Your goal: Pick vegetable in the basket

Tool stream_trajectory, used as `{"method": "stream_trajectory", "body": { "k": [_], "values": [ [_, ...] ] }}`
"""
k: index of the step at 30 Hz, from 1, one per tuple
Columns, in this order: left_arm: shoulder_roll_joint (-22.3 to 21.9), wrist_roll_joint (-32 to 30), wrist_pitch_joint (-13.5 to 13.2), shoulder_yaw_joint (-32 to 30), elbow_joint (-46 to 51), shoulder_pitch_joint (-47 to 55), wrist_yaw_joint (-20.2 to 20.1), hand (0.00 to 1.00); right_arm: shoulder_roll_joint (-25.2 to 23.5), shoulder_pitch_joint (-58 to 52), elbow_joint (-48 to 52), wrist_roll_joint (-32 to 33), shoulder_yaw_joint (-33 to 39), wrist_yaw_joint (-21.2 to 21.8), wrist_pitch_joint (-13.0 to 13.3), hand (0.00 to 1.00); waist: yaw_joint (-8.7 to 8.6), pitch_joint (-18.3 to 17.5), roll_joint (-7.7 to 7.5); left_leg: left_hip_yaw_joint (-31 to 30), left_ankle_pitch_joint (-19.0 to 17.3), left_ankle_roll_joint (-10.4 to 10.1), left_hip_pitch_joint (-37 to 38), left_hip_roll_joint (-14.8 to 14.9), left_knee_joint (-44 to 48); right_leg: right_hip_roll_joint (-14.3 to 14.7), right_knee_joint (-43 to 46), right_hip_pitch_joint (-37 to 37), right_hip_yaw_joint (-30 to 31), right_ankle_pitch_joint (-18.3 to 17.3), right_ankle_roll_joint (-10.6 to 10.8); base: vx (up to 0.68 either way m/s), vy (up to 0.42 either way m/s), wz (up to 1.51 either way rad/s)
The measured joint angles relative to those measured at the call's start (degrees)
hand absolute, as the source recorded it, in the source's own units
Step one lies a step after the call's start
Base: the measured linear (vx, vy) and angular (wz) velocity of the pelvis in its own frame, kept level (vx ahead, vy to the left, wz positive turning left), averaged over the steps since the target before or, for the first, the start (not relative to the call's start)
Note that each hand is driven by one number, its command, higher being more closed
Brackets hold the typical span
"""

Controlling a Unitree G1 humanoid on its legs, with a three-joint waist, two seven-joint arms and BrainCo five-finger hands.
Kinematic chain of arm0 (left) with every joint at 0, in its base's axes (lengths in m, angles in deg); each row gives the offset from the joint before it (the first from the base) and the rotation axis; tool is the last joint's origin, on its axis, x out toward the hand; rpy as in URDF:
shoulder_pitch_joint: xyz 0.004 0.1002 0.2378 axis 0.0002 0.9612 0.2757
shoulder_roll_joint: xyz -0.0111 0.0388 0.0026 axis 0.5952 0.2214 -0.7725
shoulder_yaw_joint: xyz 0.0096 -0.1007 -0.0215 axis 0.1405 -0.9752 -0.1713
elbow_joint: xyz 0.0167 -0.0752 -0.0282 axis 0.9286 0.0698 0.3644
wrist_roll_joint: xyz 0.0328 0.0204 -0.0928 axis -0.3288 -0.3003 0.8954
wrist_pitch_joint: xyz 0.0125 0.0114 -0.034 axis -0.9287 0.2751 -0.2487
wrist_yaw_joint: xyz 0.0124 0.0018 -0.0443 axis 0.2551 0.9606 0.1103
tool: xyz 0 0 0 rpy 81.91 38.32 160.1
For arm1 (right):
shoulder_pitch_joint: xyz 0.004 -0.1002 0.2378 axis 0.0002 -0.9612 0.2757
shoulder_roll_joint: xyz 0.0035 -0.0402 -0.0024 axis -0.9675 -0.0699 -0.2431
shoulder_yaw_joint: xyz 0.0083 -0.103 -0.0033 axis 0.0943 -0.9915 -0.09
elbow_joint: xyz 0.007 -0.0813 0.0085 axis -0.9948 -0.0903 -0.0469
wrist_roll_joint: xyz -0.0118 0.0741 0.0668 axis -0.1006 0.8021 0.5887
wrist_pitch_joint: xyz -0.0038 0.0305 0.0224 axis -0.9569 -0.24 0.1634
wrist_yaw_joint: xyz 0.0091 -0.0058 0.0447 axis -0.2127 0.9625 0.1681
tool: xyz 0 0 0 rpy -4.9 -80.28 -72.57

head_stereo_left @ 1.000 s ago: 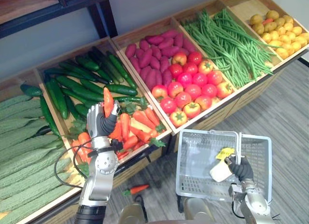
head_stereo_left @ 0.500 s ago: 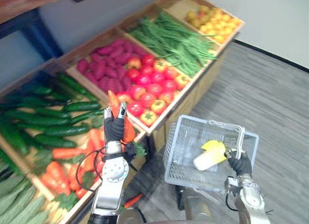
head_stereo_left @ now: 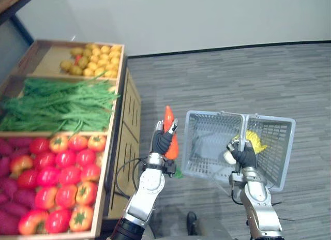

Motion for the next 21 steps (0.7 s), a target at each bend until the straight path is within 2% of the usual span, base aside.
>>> {"method": "stream_trajectory", "body": {
  "k": [1, 2, 3, 5, 7, 11, 16, 19, 20, 21],
  "values": [
    [-0.12, 0.22, 0.04, 0.33, -0.45, 0.02, 0.01, 1.00, 0.53, -0.02, 0.09, 0.37, -0.47, 0.00, 0.13, 1.00, 0.00, -0.40, 0.81, -0.86, 4.06, -0.33, 0.02, -0.11, -4.32, 0.80, -0.46, 0.15, 0.92, -0.04, 0.99, 0.14, 0.218, -0.74],
    [0.19, 0.53, 0.03, 0.71, -1.38, -0.21, -0.18, 1.00, 0.78, 0.10, -0.31, 1.00, -1.15, 0.07, 0.10, 1.00, -0.17, -1.01, 1.94, -1.07, 4.79, -0.04, 0.82, 0.08, -6.98, 1.83, -0.83, 0.50, 2.85, -0.29, 2.05, 0.19, 0.256, -0.67],
    [0.39, 0.55, 0.09, 1.19, -2.18, -0.27, -0.22, 1.00, -0.23, -0.57, 0.03, 1.15, -1.64, 0.16, 0.06, 1.00, -0.43, -1.10, 0.77, 0.16, 4.88, 0.15, 2.01, -0.71, -8.73, 1.13, -1.42, 1.04, 3.92, 0.12, 2.74, 0.22, 0.274, -0.64],
    [1.37, 0.48, 0.35, 2.40, -3.43, -0.95, -0.29, 1.00, -2.21, -1.68, 0.76, 3.42, -3.53, 0.89, 0.00, 1.00, -0.41, -1.98, -2.45, 3.75, 6.73, 1.85, 3.85, -2.71, -14.98, -1.02, -3.57, -0.24, 7.76, 0.94, 4.40, 0.19, 0.192, -0.45],
    [1.72, 0.40, 0.50, 3.61, -5.11, -2.46, -0.71, 1.00, -2.28, -2.27, 0.79, 4.58, -5.08, 1.74, -0.19, 1.00, -0.46, -2.13, -3.03, 4.87, 8.07, 2.55, 4.69, -4.01, -17.91, -2.19, -4.69, -0.51, 8.70, 1.30, 5.28, 0.10, 0.118, -0.21],
    [2.30, -0.89, 1.61, 5.53, -8.20, -4.98, -1.34, 1.00, -2.55, -2.20, 0.80, 6.13, -7.74, 3.77, -0.48, 1.00, -0.79, -2.17, -3.09, 7.06, 9.37, 3.36, 6.82, -5.76, -22.47, -3.62, -7.66, -0.19, 11.28, 2.43, 6.38, 0.09, 0.101, -0.22],
    [3.58, -2.48, 2.43, 7.94, -15.39, -5.97, -2.73, 1.00, -2.98, -0.94, 0.78, 7.07, -10.37, 3.91, -0.48, 1.00, -2.98, -2.17, -3.13, 8.18, 10.06, 3.59, 8.40, -6.47, -25.81, -4.04, -9.45, 0.08, 12.94, 3.27, 6.97, 0.05, 0.029, -0.12],
    [3.54, -3.58, 2.86, 9.57, -19.75, -7.08, -3.52, 1.00, -2.93, -0.52, 0.78, 8.78, -11.86, 3.87, -0.48, 1.00, -3.34, -2.18, -3.14, 8.06, 10.94, 3.68, 9.23, -6.99, -27.66, -4.09, -9.56, 0.06, 13.10, 3.37, 7.06, 0.01, 0.002, 0.01],
    [3.52, -4.29, 3.16, 9.80, -21.28, -7.22, -3.82, 0.00, -2.83, -0.50, 0.78, 9.94, -12.66, 3.85, -0.48, 1.00, -3.39, -2.20, -3.17, 8.08, 11.18, 3.75, 9.44, -7.07, -28.09, -4.14, -9.71, 0.09, 13.22, 3.37, 7.07, 0.00, 0.000, 0.00],
    [3.51, -4.90, 3.33, 10.03, -22.43, -7.27, -3.82, 0.00, -2.78, -0.51, 0.78, 10.71, -13.34, 3.83, -0.48, 1.00, -3.51, -2.30, -3.25, 7.97, 11.69, 3.81, 9.59, -7.07, -28.78, -4.27, -10.02, 0.13, 13.17, 3.43, 7.13, 0.00, 0.000, 0.00]
  ]
}}
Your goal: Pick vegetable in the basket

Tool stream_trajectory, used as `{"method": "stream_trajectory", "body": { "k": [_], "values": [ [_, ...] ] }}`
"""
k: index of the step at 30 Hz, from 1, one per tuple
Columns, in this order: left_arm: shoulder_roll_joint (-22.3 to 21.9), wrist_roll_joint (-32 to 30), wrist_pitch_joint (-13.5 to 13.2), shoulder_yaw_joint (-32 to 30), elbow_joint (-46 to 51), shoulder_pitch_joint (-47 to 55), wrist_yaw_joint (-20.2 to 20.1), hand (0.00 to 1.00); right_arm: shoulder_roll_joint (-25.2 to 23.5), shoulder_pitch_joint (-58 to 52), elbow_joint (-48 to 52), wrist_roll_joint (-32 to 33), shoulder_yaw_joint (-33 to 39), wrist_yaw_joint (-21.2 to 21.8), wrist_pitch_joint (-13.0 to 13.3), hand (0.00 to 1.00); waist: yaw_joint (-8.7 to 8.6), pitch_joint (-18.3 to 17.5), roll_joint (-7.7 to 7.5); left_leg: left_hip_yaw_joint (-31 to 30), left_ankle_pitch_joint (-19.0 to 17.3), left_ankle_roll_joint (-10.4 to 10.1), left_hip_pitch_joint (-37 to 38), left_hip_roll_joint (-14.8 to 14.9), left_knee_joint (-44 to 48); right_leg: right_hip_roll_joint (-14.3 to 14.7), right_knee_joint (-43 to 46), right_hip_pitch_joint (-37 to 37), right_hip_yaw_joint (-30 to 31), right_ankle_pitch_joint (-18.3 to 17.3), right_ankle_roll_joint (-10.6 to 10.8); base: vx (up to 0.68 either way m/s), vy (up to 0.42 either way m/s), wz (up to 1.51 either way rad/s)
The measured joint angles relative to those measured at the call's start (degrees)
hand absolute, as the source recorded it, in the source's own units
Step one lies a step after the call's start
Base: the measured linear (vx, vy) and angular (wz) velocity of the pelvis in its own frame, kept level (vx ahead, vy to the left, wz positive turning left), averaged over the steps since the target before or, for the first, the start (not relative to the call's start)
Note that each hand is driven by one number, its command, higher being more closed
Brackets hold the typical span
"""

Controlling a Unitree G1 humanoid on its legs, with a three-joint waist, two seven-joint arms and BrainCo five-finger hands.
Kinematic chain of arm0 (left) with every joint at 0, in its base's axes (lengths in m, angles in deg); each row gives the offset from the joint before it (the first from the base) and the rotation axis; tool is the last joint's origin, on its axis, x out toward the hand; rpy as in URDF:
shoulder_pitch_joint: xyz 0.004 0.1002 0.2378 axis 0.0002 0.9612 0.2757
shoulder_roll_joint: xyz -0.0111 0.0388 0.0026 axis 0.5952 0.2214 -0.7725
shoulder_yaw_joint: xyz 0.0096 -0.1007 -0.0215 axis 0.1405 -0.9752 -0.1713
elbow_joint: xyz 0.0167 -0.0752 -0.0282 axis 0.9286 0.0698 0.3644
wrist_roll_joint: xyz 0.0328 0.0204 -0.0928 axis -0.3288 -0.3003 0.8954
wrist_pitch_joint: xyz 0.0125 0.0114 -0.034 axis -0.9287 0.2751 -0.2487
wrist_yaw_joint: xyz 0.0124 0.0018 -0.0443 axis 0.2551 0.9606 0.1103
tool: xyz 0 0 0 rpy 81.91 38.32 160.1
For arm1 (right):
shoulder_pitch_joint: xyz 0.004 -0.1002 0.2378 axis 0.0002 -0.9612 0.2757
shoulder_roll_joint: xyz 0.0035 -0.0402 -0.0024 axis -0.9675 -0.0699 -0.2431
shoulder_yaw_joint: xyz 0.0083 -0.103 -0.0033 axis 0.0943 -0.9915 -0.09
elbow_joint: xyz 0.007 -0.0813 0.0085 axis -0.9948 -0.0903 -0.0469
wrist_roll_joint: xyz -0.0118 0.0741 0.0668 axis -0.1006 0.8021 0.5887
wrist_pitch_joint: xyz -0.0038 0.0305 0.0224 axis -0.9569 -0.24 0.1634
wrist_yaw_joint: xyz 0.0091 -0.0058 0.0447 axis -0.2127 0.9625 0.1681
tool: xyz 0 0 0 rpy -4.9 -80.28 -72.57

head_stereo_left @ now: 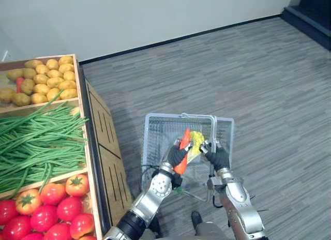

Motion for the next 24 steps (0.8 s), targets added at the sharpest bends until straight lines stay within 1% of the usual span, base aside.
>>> {"method": "stream_trajectory", "body": {
  "k": [2, 3, 7, 10, 13, 16, 17, 21, 23, 24],
  "values": [
    [-0.01, -0.54, 0.83, 0.19, -2.84, -0.69, 0.05, 0.00, 0.25, -0.01, -0.02, 3.29, -1.37, -0.01, 0.00, 1.00, -0.57, -0.04, -0.15, -0.26, 0.80, 0.07, 0.07, -0.08, -1.08, -0.15, -0.52, -0.09, -0.17, 0.48, 0.25, -0.03, -0.007, 0.06],
    [0.00, -0.95, 1.11, 0.29, -3.91, -0.71, 0.10, 0.00, 0.50, 0.00, -0.02, 4.84, -2.11, 0.00, 0.00, 1.00, -1.18, -0.12, -0.29, -0.29, 1.18, 0.14, 0.28, -0.14, -1.61, -0.43, -0.57, -0.07, -0.20, 0.54, 0.23, -0.04, 0.009, 0.05],
    [0.01, -1.51, 2.06, 0.33, -7.10, -1.61, 0.42, 0.00, 1.71, -0.20, -0.02, 10.67, -5.09, 0.33, 0.00, 1.00, -1.48, -0.55, -0.98, -0.68, 2.97, 0.34, 0.92, -0.45, -4.13, -0.59, -1.80, 0.09, -0.31, 1.39, 0.41, -0.06, -0.006, 0.02],
    [0.00, -1.54, 2.62, -0.18, -7.22, -1.79, 0.77, 0.00, 2.56, -0.40, -0.02, 13.24, -7.14, 1.43, -0.05, 1.00, -1.70, -0.56, -1.02, -1.02, 4.08, 0.29, 1.46, -0.64, -5.92, -0.66, -2.67, 0.23, -0.45, 2.05, 0.64, -0.07, -0.010, 0.04],
    [0.04, -1.58, 3.03, -1.51, -7.48, -1.81, 1.30, 0.00, 3.50, -1.29, -0.03, 13.42, -8.50, 2.00, -0.54, 1.00, -1.97, -0.58, -1.03, -1.31, 4.10, 0.27, 2.04, -0.89, -5.95, -0.79, -3.08, 1.07, -0.66, 2.17, 0.72, -0.04, -0.006, 0.05],
    [0.14, -2.11, 3.06, -2.87, -8.35, -1.82, 1.40, 0.00, 3.67, -1.50, -0.35, 11.96, -8.61, 2.64, -1.65, 1.00, -2.36, -0.61, -1.07, -1.39, 4.11, 0.27, 1.92, -1.13, -6.00, -0.87, -3.16, 1.01, -0.70, 2.22, 0.82, -0.01, -0.003, 0.02],
    [0.21, -2.11, 3.12, -2.99, -8.60, -1.81, 1.40, 0.00, 3.62, -1.50, -0.77, 11.29, -8.57, 2.63, -1.65, 1.00, -2.52, -0.63, -1.11, -1.40, 4.11, 0.27, 1.92, -1.16, -5.99, -0.90, -3.17, 1.01, -0.70, 2.22, 0.82, 0.00, 0.000, 0.00],
    [0.85, -2.14, 3.14, -3.63, -8.15, -1.72, 1.32, 0.00, 3.00, -2.84, -1.85, 4.59, -6.20, 2.25, -1.85, 1.00, -2.62, -0.69, -1.19, -1.44, 4.32, 0.54, 1.89, -1.16, -5.94, -0.88, -3.27, 1.04, -0.76, 2.22, 0.82, 0.00, 0.000, 0.00],
    [1.61, -2.14, 3.12, -4.14, -5.39, -1.12, 1.20, 0.00, 2.58, -3.45, -1.86, 0.95, -3.65, 1.42, -2.29, 1.00, -2.67, -0.69, -1.19, -1.43, 4.33, 0.54, 1.88, -1.14, -5.93, -0.84, -3.30, 1.05, -0.77, 2.22, 0.82, 0.00, 0.000, 0.00],
    [2.05, -2.14, 2.99, -4.75, -2.18, -0.23, 1.09, 0.00, 2.41, -3.64, -1.87, -1.22, -1.80, 1.13, -2.67, 1.00, -2.67, -0.70, -1.18, -1.43, 4.33, 0.54, 1.88, -1.12, -5.92, -0.82, -3.30, 1.06, -0.78, 2.22, 0.82, 0.00, 0.000, 0.00]
  ]
}}
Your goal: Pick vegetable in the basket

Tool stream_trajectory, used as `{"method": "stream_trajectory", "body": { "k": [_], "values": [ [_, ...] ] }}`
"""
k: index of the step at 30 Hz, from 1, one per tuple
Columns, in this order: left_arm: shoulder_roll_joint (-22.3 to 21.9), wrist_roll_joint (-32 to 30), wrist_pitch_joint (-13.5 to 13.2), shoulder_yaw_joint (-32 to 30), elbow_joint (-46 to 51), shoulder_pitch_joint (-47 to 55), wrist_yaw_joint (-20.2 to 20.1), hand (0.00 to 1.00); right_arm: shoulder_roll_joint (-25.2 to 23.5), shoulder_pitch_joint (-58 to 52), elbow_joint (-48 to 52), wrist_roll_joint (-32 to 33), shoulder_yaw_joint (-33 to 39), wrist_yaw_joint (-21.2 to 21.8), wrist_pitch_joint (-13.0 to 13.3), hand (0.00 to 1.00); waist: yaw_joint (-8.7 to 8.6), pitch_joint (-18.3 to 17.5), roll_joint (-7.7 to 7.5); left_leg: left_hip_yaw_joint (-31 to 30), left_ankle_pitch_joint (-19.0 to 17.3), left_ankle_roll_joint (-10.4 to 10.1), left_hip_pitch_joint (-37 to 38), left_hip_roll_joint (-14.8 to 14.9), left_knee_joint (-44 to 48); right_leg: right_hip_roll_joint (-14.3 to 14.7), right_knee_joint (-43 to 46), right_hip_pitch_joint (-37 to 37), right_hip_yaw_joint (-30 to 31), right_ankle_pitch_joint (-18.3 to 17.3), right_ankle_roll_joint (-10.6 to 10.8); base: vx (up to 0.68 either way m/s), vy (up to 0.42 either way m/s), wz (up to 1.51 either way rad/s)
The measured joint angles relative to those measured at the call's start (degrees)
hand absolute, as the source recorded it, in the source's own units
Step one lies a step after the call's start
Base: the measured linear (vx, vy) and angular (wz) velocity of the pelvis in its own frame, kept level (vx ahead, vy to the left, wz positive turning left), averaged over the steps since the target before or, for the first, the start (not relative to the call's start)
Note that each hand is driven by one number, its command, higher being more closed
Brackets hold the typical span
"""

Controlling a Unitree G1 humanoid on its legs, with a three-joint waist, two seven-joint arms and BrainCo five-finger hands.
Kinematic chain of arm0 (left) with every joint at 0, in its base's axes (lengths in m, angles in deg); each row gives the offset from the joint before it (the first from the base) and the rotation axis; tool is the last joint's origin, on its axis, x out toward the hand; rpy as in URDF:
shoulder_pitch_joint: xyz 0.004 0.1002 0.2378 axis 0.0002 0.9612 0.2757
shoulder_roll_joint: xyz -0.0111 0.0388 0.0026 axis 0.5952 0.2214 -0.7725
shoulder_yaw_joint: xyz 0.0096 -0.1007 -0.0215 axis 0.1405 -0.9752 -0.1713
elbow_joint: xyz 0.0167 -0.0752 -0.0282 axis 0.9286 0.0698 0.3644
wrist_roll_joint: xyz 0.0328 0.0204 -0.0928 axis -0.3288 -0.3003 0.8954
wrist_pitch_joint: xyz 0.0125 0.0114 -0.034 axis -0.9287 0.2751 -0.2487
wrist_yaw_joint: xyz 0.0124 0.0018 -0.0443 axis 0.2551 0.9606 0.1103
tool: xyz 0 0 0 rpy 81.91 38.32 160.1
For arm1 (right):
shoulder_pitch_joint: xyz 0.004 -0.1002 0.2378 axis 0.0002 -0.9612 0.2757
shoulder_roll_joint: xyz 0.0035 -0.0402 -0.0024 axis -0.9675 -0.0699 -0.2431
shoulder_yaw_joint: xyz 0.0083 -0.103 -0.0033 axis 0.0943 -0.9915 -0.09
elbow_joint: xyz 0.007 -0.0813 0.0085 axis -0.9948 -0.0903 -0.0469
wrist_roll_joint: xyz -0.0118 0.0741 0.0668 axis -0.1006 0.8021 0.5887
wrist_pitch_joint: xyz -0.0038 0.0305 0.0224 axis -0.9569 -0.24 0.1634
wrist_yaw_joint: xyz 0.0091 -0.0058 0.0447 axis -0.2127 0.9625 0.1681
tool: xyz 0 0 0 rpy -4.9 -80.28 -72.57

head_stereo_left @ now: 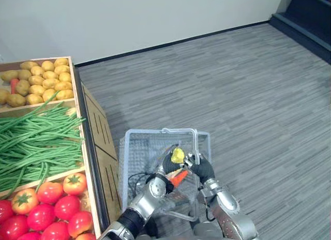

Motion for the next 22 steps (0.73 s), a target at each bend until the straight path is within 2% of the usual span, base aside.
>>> {"method": "stream_trajectory", "body": {
  "k": [6, 10, 13, 16, 20, 22],
  "values": [
    [2.42, 0.20, -2.79, -3.76, 12.35, 7.37, -2.53, 0.00, -1.07, -0.15, -0.39, -8.99, 8.02, -2.58, -0.23, 1.00, 0.04, -0.12, 0.19, -0.30, 0.02, -0.01, 0.22, 0.01, 0.00, 0.00, 0.00, 0.41, -0.27, 0.00, 0.00, -0.01, -0.006, 0.02],
    [3.77, 5.00, -3.98, -9.46, 16.15, 14.23, -5.19, 0.00, -1.15, -0.79, -0.37, -11.78, 15.08, -3.70, -0.22, 1.00, 0.20, -0.48, 0.40, -1.07, 0.01, -0.01, 0.88, -0.08, -0.02, -0.06, 0.04, 1.39, -1.56, -0.17, 0.16, -0.02, -0.016, 0.09],
    [4.73, 8.14, -4.47, -13.35, 18.73, 18.96, -7.44, 0.00, -0.20, -2.30, -0.37, -12.67, 18.83, -3.69, -0.20, 1.00, 0.77, -1.72, 1.43, -1.31, 0.01, -0.02, 0.98, -0.08, -0.05, -0.07, 0.02, 1.62, -1.82, -0.25, 0.13, -0.01, -0.013, 0.06],
    [3.96, 12.06, -4.90, -18.18, 20.23, 22.09, -8.64, 0.00, -0.22, -5.04, -0.39, -13.86, 22.51, -3.53, -0.20, 1.00, 1.68, -2.46, 2.28, -2.43, 0.10, -0.17, 1.06, -0.04, -0.17, -0.11, 0.08, 2.20, -3.08, -0.53, -0.14, -0.01, -0.017, 0.17],
    [3.64, 15.01, -4.87, -24.29, 19.53, 24.81, -8.70, 0.00, -0.19, -7.21, -1.32, -15.10, 24.63, -2.12, -0.17, 1.00, 1.97, -2.80, 2.55, -3.39, 0.26, -0.45, 1.17, 0.16, -0.38, -0.04, 0.13, 2.84, -4.57, -0.97, -0.43, -0.02, -0.024, 0.17],
    [3.62, 15.73, -4.68, -27.54, 17.35, 25.30, -8.69, 0.00, -0.12, -7.87, -4.05, -15.96, 26.12, -1.57, -0.16, 1.00, 3.07, -3.64, 2.56, -3.38, 0.25, -0.46, 1.30, 0.22, -0.39, -0.02, 0.12, 2.97, -4.63, -1.02, -0.45, 0.00, 0.000, 0.00]
  ]
}}
